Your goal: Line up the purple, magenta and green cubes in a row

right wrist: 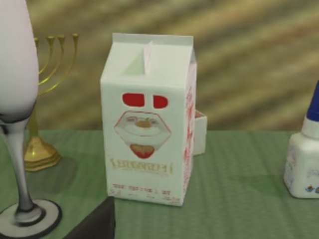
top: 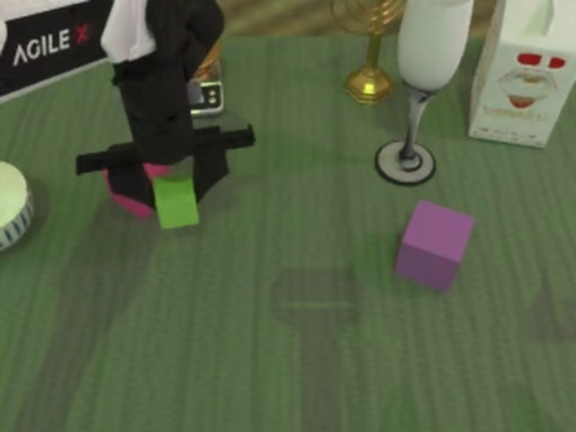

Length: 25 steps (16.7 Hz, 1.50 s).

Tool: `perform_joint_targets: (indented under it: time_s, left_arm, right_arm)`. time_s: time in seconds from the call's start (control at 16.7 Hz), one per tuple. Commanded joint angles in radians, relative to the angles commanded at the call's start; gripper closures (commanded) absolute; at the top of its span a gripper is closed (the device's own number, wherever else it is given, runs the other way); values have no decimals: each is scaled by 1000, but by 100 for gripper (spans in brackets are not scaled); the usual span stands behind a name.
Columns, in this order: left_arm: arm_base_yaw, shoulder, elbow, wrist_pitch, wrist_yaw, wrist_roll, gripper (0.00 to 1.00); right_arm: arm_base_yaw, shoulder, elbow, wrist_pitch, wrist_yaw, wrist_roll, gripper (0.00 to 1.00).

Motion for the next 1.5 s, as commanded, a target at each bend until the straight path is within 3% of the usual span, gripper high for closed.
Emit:
perform_joint_targets:
  time_s: [0.42, 1.14, 1.5]
  left_arm:
    - [-35, 29, 38, -24, 0, -17, 100]
    - [-472, 379, 736, -356, 1, -279, 100]
    - [-508, 399, 781, -378, 0, -298, 100]
  right_arm:
    - [0, 0, 0, 0, 0, 0, 0]
    - [0, 0, 0, 0, 0, 0, 0]
    - [0, 0, 0, 0, 0, 0, 0]
